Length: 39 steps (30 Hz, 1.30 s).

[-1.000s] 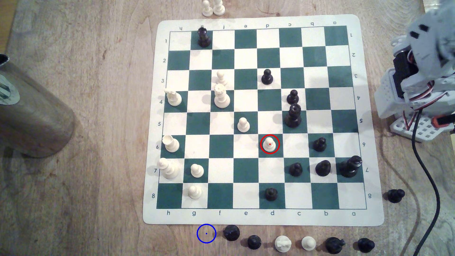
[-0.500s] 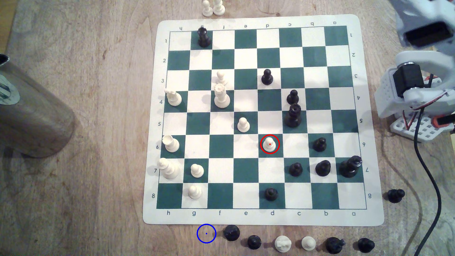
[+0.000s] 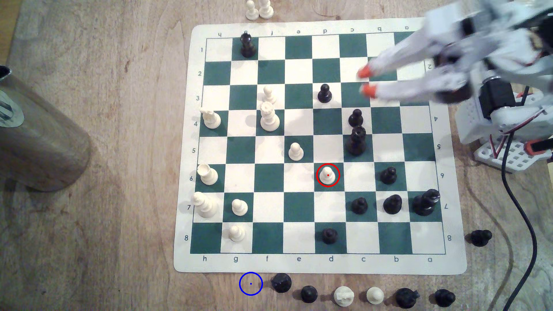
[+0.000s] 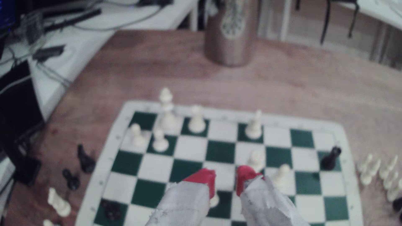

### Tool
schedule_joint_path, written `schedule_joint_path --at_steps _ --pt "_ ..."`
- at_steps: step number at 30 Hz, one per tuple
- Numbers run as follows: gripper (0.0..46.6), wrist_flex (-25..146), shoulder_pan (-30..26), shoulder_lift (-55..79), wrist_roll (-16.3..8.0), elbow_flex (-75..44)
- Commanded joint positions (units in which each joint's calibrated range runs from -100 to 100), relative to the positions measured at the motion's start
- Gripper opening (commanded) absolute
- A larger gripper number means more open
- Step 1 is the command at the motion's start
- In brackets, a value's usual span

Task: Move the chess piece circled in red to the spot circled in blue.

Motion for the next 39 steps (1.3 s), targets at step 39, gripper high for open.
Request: schedule_joint_path --at_steps 39 --pt "18.1 -0.1 -7.4 59.8 -9.7 -26.3"
